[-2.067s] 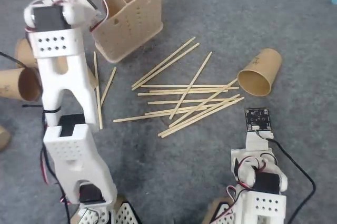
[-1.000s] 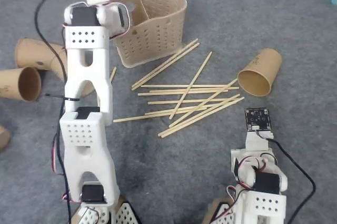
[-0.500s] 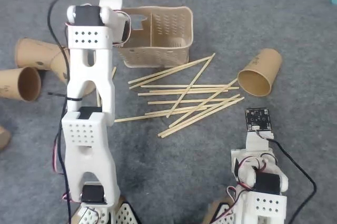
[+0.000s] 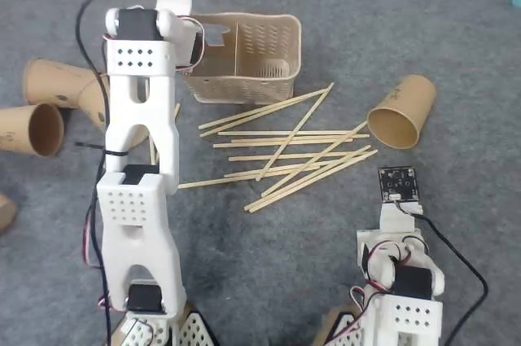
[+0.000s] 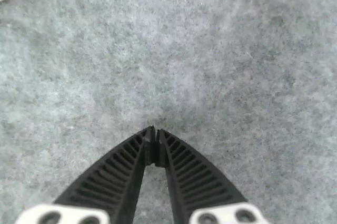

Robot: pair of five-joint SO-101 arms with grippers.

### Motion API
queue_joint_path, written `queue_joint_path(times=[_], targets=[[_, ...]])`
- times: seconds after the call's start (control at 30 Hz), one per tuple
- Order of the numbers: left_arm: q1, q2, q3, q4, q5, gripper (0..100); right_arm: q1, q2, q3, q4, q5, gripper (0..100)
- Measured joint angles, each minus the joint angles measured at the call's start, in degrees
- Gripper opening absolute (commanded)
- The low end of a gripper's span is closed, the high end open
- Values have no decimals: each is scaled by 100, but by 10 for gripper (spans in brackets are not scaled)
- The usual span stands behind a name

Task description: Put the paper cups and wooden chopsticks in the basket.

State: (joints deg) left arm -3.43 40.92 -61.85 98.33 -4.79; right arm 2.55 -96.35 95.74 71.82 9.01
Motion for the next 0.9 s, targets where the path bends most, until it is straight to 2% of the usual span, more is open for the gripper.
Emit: queue_joint_path(times=[0.1, 0.2, 0.7, 0.83, 0.9], targets=[[0, 0, -35, 0, 132, 226, 0, 0, 0, 0, 0, 13], [26, 9, -211, 9, 176, 307, 0, 0, 0, 0, 0, 13], [-35, 9, -826, 35, 220, 312, 0, 0, 0, 0, 0, 13], [-62, 0, -352, 35, 220, 309, 0, 0, 0, 0, 0, 13], [-35, -9, 62, 35, 229, 263, 0, 0, 0, 0, 0, 13]])
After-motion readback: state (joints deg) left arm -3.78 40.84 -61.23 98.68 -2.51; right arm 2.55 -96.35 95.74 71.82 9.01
